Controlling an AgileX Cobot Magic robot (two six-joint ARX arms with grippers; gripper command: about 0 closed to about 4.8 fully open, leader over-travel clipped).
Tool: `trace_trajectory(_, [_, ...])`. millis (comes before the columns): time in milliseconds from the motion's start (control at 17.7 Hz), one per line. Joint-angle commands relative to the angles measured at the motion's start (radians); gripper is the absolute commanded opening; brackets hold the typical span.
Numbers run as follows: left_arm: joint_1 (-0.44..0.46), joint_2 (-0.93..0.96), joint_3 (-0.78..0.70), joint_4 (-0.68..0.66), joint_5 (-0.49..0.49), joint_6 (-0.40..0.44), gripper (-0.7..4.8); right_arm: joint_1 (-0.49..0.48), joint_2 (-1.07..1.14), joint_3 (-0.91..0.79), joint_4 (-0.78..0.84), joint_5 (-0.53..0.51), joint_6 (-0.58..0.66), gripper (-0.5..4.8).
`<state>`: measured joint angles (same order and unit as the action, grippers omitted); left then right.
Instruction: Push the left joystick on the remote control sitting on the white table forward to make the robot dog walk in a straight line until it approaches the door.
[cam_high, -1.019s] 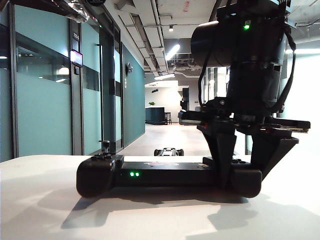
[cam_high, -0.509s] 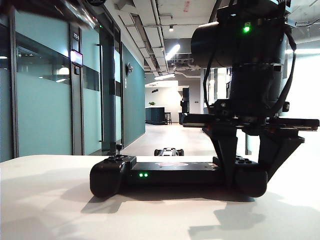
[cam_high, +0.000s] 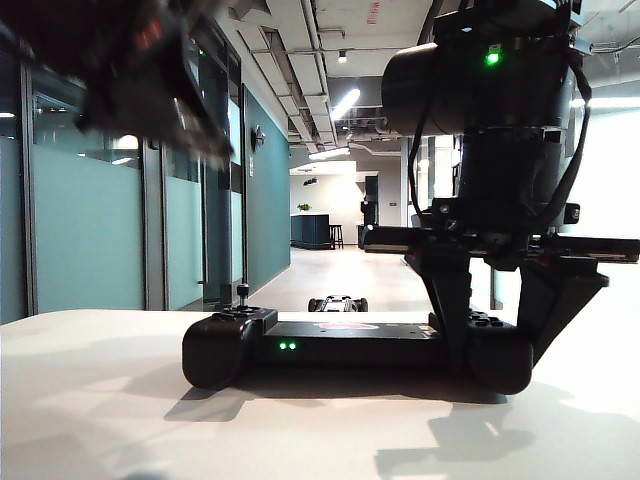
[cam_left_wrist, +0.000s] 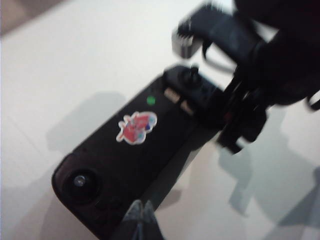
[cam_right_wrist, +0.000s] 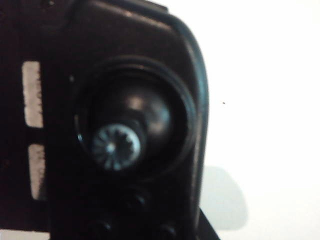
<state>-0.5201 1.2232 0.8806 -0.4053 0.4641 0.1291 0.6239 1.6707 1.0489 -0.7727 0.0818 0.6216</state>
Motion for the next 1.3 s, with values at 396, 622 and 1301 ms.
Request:
trace_trajectory(396, [-0.001,0.173,-0.039,0.159,0.098,0.080,-0.05,0.000,-0.005,0.002,0.023,-0.005,-0.028,1.35])
trace_trajectory(622, [0.000,0.183,-0.103,0.233,0.090,0.080,-0.05,0.000,-0.005,0.002,0.021,-0.006,-0.028,1.35])
trace_trajectory(1301, [0.002,0.271,-0.152,0.402,0.044,0.043,-0.05,0.000,-0.005,0.002,0.018,-0.010,-0.019,1.34])
